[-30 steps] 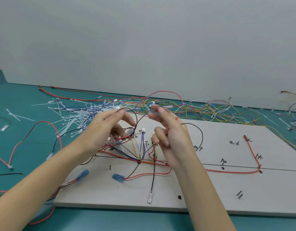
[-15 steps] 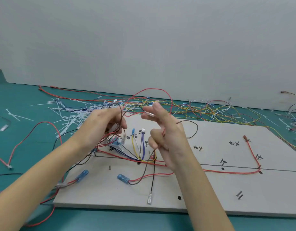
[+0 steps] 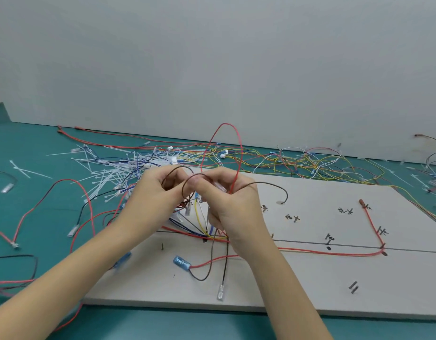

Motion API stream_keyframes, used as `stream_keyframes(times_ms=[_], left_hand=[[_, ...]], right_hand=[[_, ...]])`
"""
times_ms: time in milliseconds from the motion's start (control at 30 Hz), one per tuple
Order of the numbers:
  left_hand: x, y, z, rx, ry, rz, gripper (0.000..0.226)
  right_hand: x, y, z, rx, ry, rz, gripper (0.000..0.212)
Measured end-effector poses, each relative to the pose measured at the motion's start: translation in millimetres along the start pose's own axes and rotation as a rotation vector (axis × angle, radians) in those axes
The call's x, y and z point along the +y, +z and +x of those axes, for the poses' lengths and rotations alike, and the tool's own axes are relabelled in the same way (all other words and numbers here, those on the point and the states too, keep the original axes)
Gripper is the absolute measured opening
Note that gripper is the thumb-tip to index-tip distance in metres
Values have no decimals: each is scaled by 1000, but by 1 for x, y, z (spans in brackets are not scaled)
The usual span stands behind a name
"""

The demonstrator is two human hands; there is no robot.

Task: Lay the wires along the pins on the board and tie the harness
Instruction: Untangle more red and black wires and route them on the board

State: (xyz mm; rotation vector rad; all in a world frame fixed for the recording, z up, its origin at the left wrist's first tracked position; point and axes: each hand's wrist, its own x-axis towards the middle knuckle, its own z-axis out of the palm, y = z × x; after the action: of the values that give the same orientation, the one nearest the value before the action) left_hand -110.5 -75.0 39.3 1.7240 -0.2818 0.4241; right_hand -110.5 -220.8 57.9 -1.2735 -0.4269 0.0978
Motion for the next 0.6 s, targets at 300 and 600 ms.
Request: stream_keyframes(times_ms=[300,600], left_hand=[[-3,-1,-2,72,-70,198,11],[-11,-7,1,121,-100,347,25]], right_hand=[[-7,-1,-4,-168,18,-36,17],[-11,-10,0,-49,12,135,25]])
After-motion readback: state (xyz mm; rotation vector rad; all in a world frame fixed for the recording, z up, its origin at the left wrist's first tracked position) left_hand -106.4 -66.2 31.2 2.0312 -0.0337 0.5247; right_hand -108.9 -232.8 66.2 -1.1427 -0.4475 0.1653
